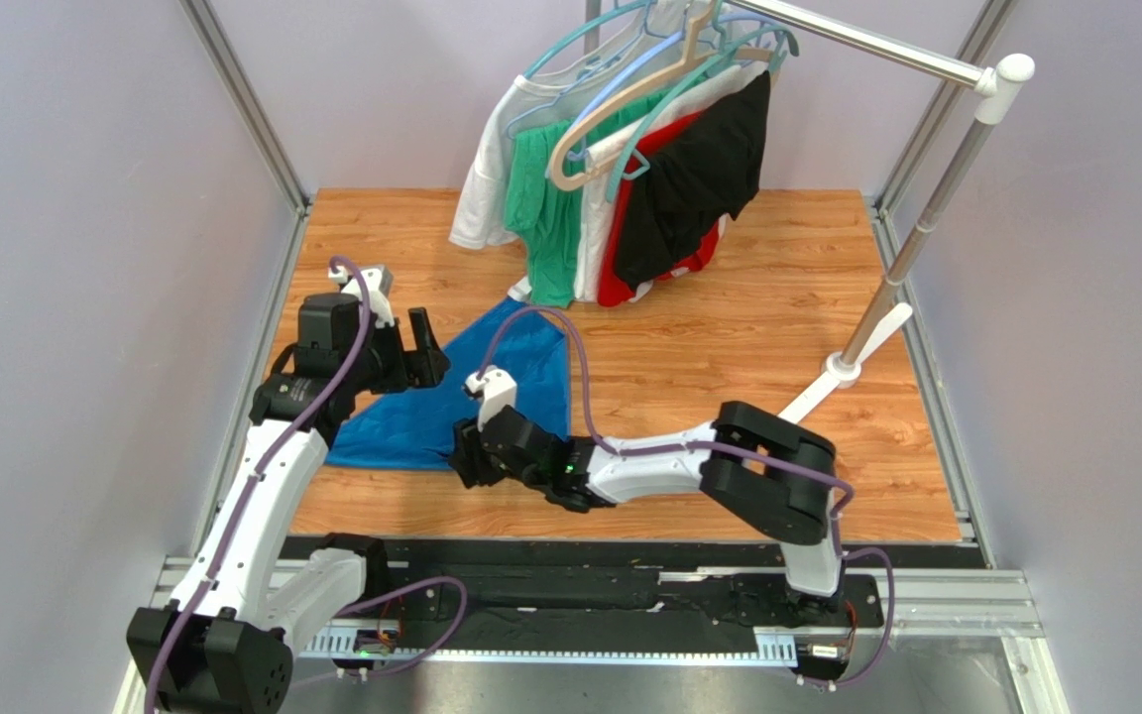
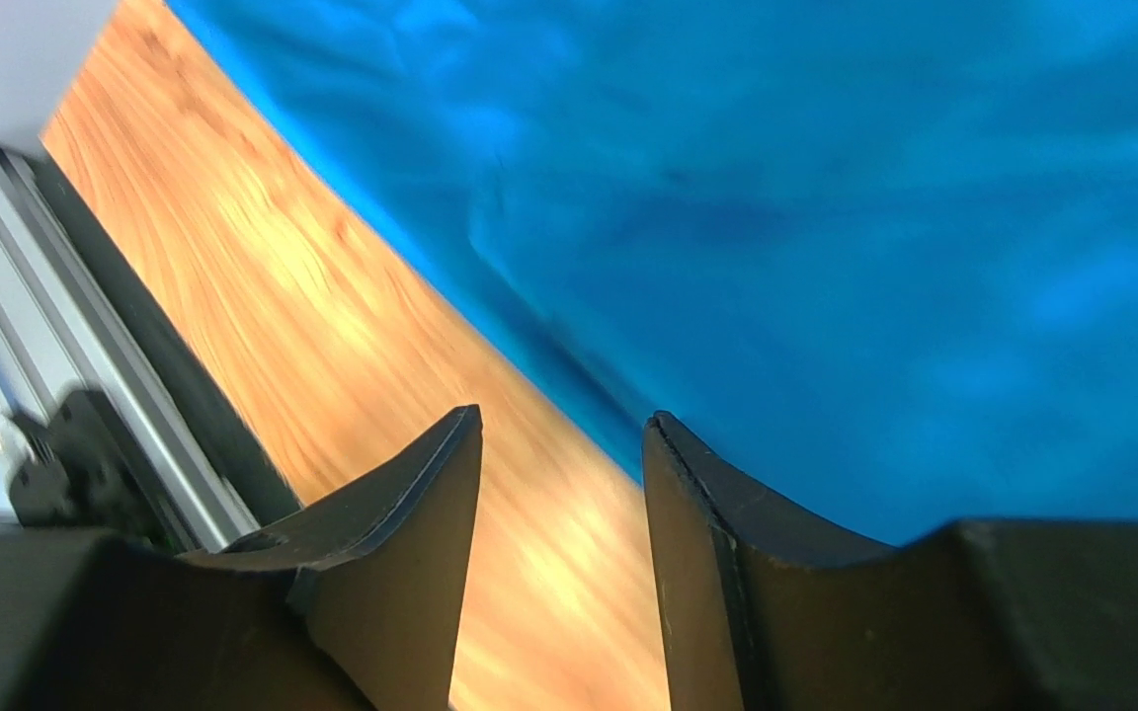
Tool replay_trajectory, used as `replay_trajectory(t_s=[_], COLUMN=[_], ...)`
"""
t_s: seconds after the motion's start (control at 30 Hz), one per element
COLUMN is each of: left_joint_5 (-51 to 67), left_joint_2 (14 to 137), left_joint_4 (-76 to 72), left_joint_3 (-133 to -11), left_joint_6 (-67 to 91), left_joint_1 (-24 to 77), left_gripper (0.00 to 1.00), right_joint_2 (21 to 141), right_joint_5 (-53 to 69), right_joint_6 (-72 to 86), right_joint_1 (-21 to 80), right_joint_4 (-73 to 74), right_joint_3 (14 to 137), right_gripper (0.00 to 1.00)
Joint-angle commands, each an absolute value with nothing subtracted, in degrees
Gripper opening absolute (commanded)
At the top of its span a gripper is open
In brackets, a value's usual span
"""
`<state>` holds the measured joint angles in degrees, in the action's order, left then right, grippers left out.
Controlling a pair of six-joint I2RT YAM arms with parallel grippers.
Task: Fold the napkin, place the utensils inside, and roll it up
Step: Fold the napkin
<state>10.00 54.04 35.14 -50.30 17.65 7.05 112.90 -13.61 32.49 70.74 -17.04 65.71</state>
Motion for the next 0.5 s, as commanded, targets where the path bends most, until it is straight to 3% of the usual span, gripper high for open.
replay_trajectory(t_s=[0.0, 0.17, 0.33, 0.47], left_joint_5=[8.7, 4.5, 17.4, 14.3], left_joint_2=[53.4, 51.5, 50.3, 47.2], left_joint_4=[33.8, 32.7, 27.2, 29.1], left_joint_3=[-50.4, -49.0, -39.8, -38.0], left_joint_6=[18.6, 21.8, 30.7, 31.5], left_joint_1=[7.2, 6.7, -9.1, -15.1], left_gripper=[0.93, 0.97, 0.98, 0.98], right_joint_2=[101.6, 94.3, 89.2, 90.7], right_joint_5=[-20.2, -24.1, -14.5, -6.7], right_joint_6=[29.4, 30.8, 32.3, 31.8], right_joint_1=[71.3, 67.2, 56.3, 49.2], right_joint_4=[-19.4, -8.6, -7.6, -6.1], right_joint_3=[59.4, 56.7, 51.2, 51.0], right_gripper=[0.49, 0.5, 0.5, 0.49])
